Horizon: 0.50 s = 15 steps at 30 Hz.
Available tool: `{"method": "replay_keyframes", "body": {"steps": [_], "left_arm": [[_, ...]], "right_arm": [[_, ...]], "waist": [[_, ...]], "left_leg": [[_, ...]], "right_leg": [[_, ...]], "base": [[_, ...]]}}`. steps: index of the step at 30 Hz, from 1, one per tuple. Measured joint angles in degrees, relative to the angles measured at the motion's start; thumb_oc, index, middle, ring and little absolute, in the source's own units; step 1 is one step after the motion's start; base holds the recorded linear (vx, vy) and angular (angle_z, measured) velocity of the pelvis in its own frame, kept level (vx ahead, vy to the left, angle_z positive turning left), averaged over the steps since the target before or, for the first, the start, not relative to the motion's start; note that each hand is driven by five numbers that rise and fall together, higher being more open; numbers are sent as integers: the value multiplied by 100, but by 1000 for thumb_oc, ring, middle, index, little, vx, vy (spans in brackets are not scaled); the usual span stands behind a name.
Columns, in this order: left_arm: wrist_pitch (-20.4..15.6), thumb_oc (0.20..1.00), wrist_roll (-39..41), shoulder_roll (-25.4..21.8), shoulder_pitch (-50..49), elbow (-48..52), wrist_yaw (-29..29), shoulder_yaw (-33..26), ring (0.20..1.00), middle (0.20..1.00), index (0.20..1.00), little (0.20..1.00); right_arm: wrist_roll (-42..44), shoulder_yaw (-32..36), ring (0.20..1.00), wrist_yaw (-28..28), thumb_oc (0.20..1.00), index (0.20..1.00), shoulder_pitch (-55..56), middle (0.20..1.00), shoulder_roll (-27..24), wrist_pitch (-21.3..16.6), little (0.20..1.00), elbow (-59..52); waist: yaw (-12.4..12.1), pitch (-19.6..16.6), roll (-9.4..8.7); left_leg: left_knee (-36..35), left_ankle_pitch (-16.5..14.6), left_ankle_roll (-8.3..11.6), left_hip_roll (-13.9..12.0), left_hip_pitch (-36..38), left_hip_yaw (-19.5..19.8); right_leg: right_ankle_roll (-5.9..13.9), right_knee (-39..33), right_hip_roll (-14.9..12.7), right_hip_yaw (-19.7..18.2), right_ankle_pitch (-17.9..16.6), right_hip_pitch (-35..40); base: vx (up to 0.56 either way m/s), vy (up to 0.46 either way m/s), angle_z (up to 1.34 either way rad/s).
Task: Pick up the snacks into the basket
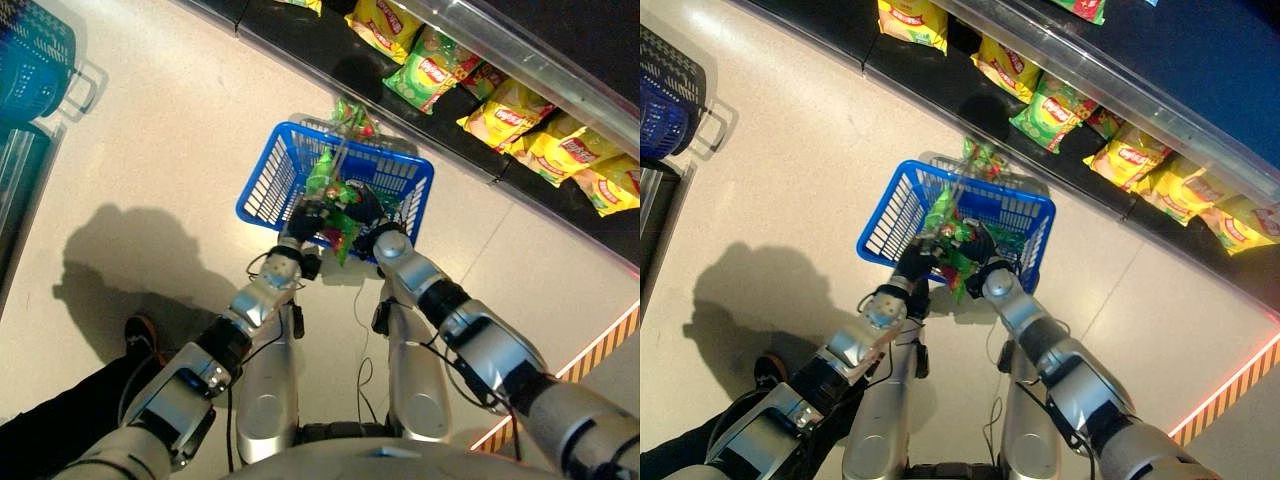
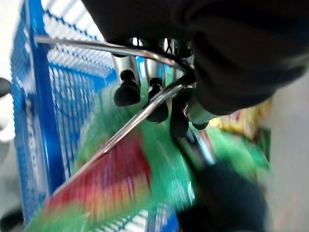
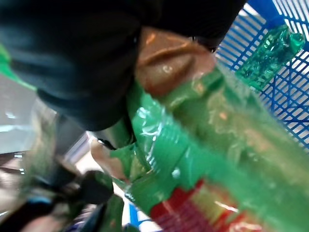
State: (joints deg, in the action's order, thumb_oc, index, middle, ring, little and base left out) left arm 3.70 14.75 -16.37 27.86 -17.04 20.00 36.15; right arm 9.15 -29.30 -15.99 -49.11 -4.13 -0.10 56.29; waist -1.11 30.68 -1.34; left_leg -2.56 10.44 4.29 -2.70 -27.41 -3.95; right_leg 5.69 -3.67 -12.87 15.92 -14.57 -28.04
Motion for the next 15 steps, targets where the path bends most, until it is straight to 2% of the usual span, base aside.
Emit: {"method": "replay_keyframes", "body": {"steps": [6, 10, 11, 15], "left_arm": [[-1, 200, 209, 51, 97, 40, -38, 107, 200, 200, 200, 200], [-7, 200, 249, 53, 95, 275, -46, 103, 200, 200, 200, 200], [-7, 200, 253, 60, 102, 306, -47, 105, 200, 200, 200, 200], [-91, 200, 293, 73, 110, 515, -48, 91, 200, 200, 200, 200]], "right_arm": [[-146, 209, 200, -108, 200, 200, -641, 200, 156, 127, 200, 1261], [-610, 314, 200, -212, 200, 200, -767, 200, -94, 269, 200, 1617], [-700, 312, 1000, -223, 1000, 1000, -773, 1000, -112, 291, 1000, 1659], [-1160, 240, 1000, -259, 1000, 1000, -769, 1000, -383, 406, 1000, 1720]], "waist": [[-266, 1, 52], [-504, 2, 90], [-521, 3, 126], [-638, 5, 392]], "left_leg": [[10, 15, -3, 8, -7, 82], [5, 29, -18, 39, -31, 146], [5, 31, -21, 48, -32, 176], [-7, 48, -42, 98, -45, 311]], "right_leg": [[-3, 0, -19, 20, -4, 5], [14, -3, -61, 64, 6, 28], [21, -4, -68, 99, 11, 46], [63, -5, -119, 242, 44, 142]], "base": [[-2, 0, 1], [-11, -3, 9], [-4, 1, 15], [7, 2, 18]]}}
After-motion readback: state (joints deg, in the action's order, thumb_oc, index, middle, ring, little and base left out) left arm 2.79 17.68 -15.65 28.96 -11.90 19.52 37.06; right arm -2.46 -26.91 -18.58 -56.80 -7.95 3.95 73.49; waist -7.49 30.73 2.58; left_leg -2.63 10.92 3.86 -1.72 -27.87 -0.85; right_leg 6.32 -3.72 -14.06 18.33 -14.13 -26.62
